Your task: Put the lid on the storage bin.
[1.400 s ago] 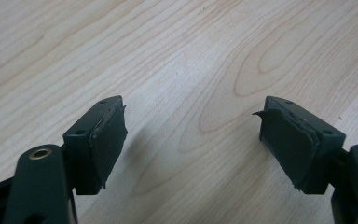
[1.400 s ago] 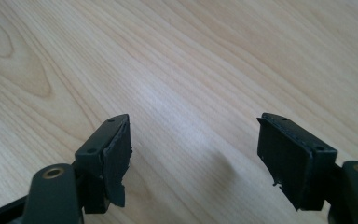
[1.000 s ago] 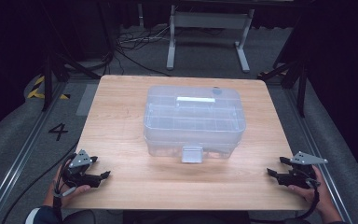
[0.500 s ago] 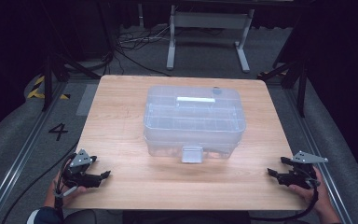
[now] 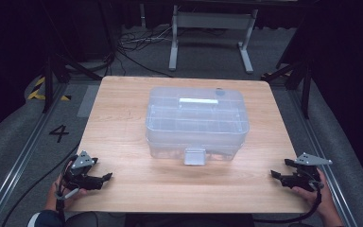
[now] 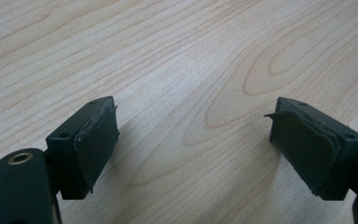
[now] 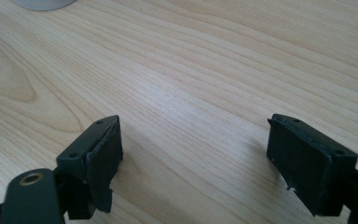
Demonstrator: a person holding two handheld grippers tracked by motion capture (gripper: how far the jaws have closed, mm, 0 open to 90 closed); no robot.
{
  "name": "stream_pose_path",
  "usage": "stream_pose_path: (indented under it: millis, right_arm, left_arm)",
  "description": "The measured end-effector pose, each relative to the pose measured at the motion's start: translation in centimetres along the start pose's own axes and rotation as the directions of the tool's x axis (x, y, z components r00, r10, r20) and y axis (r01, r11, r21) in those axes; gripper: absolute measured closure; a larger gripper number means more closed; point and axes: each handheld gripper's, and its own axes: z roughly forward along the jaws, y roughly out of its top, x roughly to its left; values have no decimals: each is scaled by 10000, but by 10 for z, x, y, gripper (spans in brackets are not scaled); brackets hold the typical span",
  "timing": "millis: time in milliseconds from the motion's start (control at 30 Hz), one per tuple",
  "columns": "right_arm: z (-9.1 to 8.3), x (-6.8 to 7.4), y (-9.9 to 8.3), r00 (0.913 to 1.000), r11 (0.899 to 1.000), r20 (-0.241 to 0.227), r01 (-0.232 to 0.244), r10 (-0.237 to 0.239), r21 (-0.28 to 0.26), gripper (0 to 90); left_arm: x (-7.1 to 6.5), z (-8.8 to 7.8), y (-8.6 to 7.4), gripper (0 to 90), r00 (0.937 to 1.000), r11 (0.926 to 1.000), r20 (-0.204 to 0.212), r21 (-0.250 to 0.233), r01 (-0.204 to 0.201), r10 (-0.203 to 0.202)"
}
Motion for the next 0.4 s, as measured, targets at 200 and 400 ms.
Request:
stream_pose_path:
  millis: [200, 400]
  right_arm:
    - [0, 0, 0, 10000, 10000, 5, 2, -2, -1, 186]
    - [0, 0, 0, 10000, 10000, 8, 4, -4, -5, 186]
  left_arm:
    - [0, 0, 0, 155, 10000, 10000, 7, -14, 47, -47]
    - [-1, 1, 0, 155, 10000, 10000, 44, -34, 74, -74]
